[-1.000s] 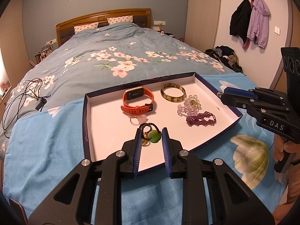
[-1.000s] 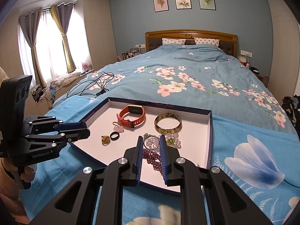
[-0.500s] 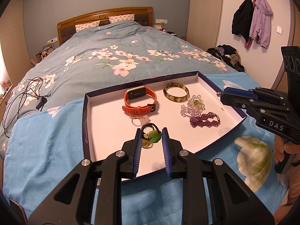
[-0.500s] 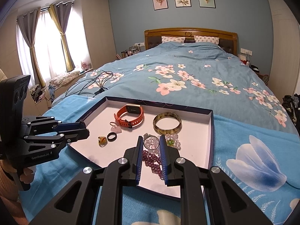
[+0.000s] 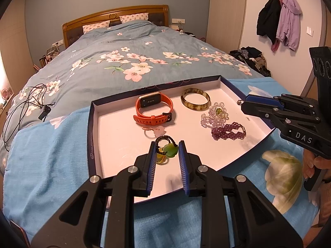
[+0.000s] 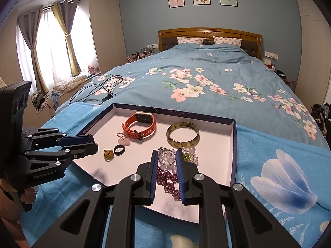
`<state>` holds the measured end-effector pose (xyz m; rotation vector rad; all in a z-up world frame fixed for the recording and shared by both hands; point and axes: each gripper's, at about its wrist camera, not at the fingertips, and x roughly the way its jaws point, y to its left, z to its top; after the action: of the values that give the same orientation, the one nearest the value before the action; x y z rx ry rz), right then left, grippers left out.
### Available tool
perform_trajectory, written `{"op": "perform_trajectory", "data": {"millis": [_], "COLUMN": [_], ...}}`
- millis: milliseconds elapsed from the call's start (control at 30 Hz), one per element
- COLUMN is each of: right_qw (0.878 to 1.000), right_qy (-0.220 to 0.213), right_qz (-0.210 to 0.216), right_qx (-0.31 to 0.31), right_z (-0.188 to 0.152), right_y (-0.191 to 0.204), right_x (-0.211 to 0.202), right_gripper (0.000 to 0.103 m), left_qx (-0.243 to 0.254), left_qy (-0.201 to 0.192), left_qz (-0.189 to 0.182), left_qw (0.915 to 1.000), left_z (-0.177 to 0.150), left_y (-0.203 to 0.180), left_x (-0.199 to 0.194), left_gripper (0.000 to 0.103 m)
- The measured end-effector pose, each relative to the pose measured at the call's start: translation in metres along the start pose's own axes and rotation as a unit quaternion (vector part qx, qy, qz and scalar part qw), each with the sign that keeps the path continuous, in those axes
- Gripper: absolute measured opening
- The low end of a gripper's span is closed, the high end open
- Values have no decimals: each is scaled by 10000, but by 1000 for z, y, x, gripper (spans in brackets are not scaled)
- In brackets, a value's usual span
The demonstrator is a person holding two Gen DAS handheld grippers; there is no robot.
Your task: Organize jewelry
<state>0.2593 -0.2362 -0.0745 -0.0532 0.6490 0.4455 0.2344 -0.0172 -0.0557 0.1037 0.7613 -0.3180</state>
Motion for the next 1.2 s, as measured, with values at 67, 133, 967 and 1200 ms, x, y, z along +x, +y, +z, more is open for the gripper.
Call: {"op": "perform_trajectory", "data": {"millis": [67, 133, 967, 1200], "right_qw": [10000, 10000, 9994, 9993], "right_qy": [20, 47, 310, 352], "right_qz": [-8, -10, -99, -111], "right_qx": [8, 16, 83, 82], "right_z": [0, 1, 5, 6], "right_y": [-1, -1, -5, -5], "right_x": [1, 1, 18, 21], "right_gripper": [16, 16, 16, 16], "left_qx": [6, 1, -24, -54], "left_qy": [4, 16, 237, 286], "left_qz": [6, 15, 91, 110], "left_qw": [10000, 10000, 9997, 9995], "left_z": [1, 1, 2, 2], "left_y": [0, 0, 2, 3], "left_x": [1, 2, 23, 28], "left_gripper": [22, 22, 22, 22]}}
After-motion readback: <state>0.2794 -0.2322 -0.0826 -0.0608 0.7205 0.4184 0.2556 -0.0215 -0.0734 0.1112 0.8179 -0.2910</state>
